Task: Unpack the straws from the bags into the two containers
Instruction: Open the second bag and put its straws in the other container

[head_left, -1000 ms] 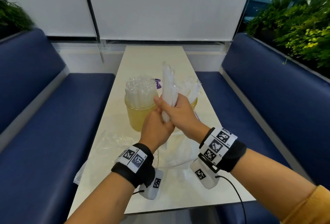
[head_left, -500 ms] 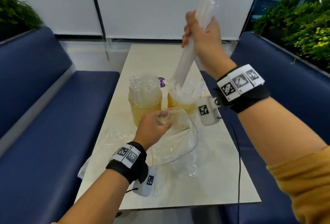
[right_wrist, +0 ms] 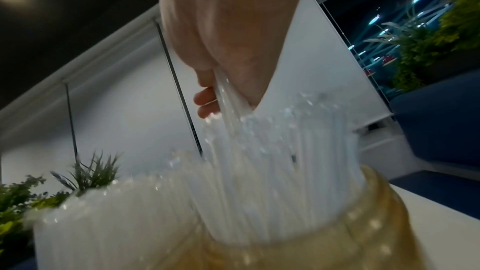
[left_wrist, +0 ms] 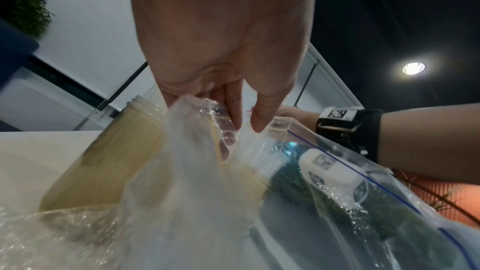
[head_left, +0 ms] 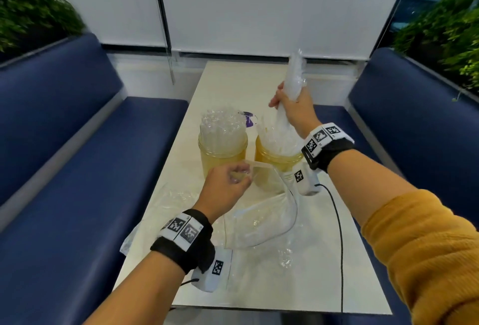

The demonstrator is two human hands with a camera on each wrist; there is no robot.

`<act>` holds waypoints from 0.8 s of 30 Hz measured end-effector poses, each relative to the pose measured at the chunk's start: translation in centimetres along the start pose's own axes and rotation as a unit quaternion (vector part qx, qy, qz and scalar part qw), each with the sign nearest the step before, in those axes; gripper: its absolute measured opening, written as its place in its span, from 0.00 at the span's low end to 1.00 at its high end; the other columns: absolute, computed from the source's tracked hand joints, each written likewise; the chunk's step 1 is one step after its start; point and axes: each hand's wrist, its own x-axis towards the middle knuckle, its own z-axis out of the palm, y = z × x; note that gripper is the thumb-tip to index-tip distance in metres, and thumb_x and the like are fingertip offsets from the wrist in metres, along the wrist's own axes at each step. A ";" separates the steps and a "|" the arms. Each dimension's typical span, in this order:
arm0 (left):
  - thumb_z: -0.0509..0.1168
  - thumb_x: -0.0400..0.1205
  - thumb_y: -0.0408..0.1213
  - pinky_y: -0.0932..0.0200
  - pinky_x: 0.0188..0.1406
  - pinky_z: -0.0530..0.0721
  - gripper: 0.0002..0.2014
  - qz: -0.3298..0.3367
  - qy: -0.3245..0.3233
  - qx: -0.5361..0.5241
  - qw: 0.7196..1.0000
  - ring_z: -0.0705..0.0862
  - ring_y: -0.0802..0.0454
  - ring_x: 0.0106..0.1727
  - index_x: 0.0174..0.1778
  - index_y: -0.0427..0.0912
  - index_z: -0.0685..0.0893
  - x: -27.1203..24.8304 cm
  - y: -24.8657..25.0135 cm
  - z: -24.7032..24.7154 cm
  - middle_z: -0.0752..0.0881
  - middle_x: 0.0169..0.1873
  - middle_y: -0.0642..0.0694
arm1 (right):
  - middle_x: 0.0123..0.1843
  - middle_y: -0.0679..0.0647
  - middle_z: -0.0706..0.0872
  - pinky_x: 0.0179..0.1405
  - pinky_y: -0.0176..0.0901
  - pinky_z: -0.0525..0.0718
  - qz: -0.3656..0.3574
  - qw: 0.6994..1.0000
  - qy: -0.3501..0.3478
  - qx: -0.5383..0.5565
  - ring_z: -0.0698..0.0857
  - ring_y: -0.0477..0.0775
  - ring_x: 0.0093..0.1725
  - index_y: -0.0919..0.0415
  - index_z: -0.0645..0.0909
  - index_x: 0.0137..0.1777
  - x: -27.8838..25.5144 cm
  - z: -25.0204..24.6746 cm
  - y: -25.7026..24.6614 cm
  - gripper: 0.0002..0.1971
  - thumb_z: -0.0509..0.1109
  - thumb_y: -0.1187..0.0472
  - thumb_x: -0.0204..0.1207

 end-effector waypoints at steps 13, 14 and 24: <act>0.73 0.82 0.41 0.55 0.47 0.90 0.10 0.009 -0.015 -0.028 0.999 0.91 0.52 0.48 0.58 0.51 0.91 0.8 0.3 0.7 0.90 0.56 0.59 | 0.51 0.55 0.92 0.54 0.48 0.87 0.129 0.987 0.016 -0.092 0.89 0.57 0.55 0.56 0.92 0.50 -0.9 -0.1 3.6 0.12 0.84 0.58 0.68; 0.73 0.82 0.41 0.54 0.47 0.90 0.10 0.009 -0.016 -0.031 0.999 0.91 0.51 0.47 0.58 0.51 0.91 0.8 0.5 0.7 0.90 0.55 0.59 | 0.52 0.55 0.92 0.56 0.48 0.87 0.131 0.987 0.017 -0.092 0.90 0.56 0.55 0.57 0.92 0.52 -0.9 -0.1 3.4 0.13 0.85 0.59 0.67; 0.73 0.82 0.39 0.53 0.55 0.90 0.09 0.019 -0.017 -0.052 0.998 0.90 0.60 0.54 0.57 0.51 0.91 1.1 0.3 0.5 0.91 0.54 0.59 | 0.67 0.51 0.83 0.69 0.52 0.83 -0.004 0.991 0.092 -0.093 0.83 0.50 0.65 0.52 0.70 0.75 -1.8 -1.1 2.5 0.49 0.91 0.49 0.54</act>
